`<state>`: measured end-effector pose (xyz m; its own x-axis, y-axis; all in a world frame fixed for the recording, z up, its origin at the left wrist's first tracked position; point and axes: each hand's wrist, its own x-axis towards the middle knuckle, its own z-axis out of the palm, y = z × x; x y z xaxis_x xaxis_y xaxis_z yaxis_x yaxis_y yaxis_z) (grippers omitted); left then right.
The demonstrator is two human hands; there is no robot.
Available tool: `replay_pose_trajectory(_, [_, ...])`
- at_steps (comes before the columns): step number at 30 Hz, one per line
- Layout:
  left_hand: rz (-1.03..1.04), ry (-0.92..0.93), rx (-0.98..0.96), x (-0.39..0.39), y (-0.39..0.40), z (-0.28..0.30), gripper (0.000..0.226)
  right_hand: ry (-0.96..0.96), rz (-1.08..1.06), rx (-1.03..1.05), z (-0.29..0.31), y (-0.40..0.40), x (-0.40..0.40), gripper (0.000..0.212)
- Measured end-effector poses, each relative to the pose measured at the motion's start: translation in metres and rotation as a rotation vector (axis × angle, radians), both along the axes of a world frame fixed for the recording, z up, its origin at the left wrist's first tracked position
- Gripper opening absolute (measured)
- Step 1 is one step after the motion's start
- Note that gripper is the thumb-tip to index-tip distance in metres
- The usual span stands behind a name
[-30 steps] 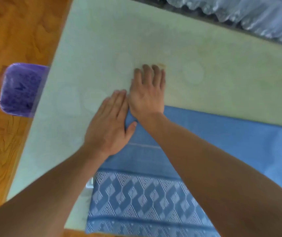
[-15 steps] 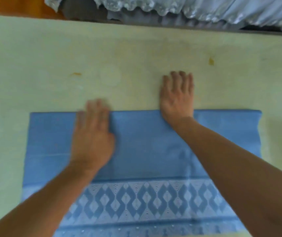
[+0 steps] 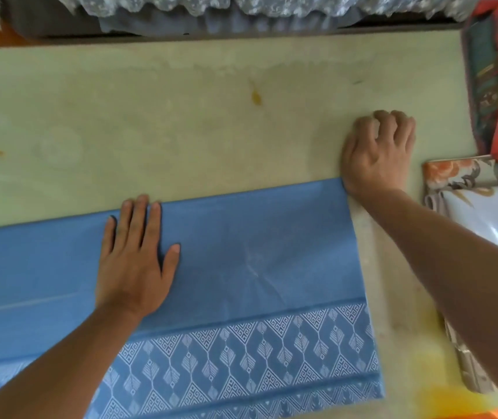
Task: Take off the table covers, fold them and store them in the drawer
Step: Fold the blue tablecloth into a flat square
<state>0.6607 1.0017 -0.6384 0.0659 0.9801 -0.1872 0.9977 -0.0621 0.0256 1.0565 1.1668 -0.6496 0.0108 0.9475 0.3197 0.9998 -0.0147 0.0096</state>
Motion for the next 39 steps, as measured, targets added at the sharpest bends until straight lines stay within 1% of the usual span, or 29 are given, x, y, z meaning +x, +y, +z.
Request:
replay_pose_trajectory(3, [-0.003,-0.011,-0.002,0.001,0.001,-0.001,0.077,0.014,0.067,0.026,-0.002,0.003,-0.001,0.019])
replay_pose_trajectory(5, [-0.004,-0.018,0.000,0.001,0.001,0.000,0.077,0.039,0.024,0.052,0.003,-0.004,-0.007,0.019])
replay_pose_trajectory(7, [0.008,-0.028,0.003,0.001,0.001,0.000,0.076,0.170,-0.039,0.065,0.015,-0.027,-0.015,0.024])
replay_pose_trajectory(9, [0.009,-0.023,-0.015,0.002,0.000,0.001,0.077,0.357,-0.117,0.017,0.031,-0.079,-0.024,0.027])
replay_pose_trajectory(11, [-0.004,0.011,-0.047,0.003,0.001,0.003,0.076,0.437,-0.206,-0.120,0.045,-0.154,-0.028,0.030])
replay_pose_trajectory(13, [0.001,0.041,-0.086,0.005,0.003,0.011,0.074,0.428,-0.306,-0.298,0.057,-0.234,-0.026,0.037])
replay_pose_trajectory(15, [-0.004,0.024,-0.098,0.012,-0.002,0.025,0.071,0.474,-0.481,-0.496,0.068,-0.300,-0.023,0.047])
replay_pose_trajectory(16, [-0.053,-0.005,-0.090,0.017,-0.013,0.032,0.070,0.514,-0.577,-0.578,0.074,-0.323,-0.025,0.052])
replay_pose_trajectory(18, [-0.243,-0.053,-0.080,0.029,-0.051,0.048,0.072,0.573,-0.706,-0.654,0.080,-0.348,-0.028,0.058])
replay_pose_trajectory(20, [-0.356,-0.071,-0.149,0.037,-0.110,0.064,0.073,0.607,-0.757,-0.651,0.084,-0.351,-0.031,0.060])
replay_pose_trajectory(21, [-0.353,-0.072,-0.210,0.039,-0.141,0.073,0.074,0.621,-0.772,-0.647,0.084,-0.350,-0.032,0.060])
replay_pose_trajectory(23, [-0.276,-0.090,-0.315,0.037,-0.193,0.085,0.072,0.659,-0.813,-0.650,0.083,-0.346,-0.037,0.058])
replay_pose_trajectory(25, [-0.166,-0.110,-0.392,0.028,-0.225,0.088,0.071,0.684,-0.828,-0.669,0.082,-0.346,-0.045,0.057])
replay_pose_trajectory(26, [-0.145,-0.105,-0.423,0.023,-0.234,0.087,0.074,0.688,-0.829,-0.676,0.083,-0.347,-0.048,0.057])
replay_pose_trajectory(28, [-0.173,-0.059,-0.495,0.014,-0.245,0.085,0.088,0.721,-0.862,-0.685,0.085,-0.347,-0.051,0.059])
replay_pose_trajectory(31, [-0.199,0.006,-0.573,0.016,-0.254,0.081,0.106,0.823,-1.024,-0.651,0.084,-0.342,-0.044,0.063])
replay_pose_trajectory(33, [-0.154,0.011,-0.584,0.021,-0.257,0.081,0.109,0.951,-1.153,-0.602,0.085,-0.339,-0.040,0.057])
replay_pose_trajectory(35, [-0.122,-0.003,-0.566,0.026,-0.259,0.083,0.108,1.081,-1.181,-0.624,0.090,-0.337,-0.039,0.039])
replay_pose_trajectory(36, [-0.106,-0.015,-0.565,0.028,-0.259,0.084,0.108,1.108,-1.174,-0.653,0.093,-0.336,-0.041,0.031])
replay_pose_trajectory(37, [-0.090,-0.027,-0.564,0.029,-0.259,0.085,0.107,1.120,-1.172,-0.660,0.095,-0.334,-0.042,0.028])
replay_pose_trajectory(39, [-0.084,-0.045,-0.562,0.028,-0.259,0.086,0.107,1.173,-1.205,-0.615,0.096,-0.331,-0.045,0.029])
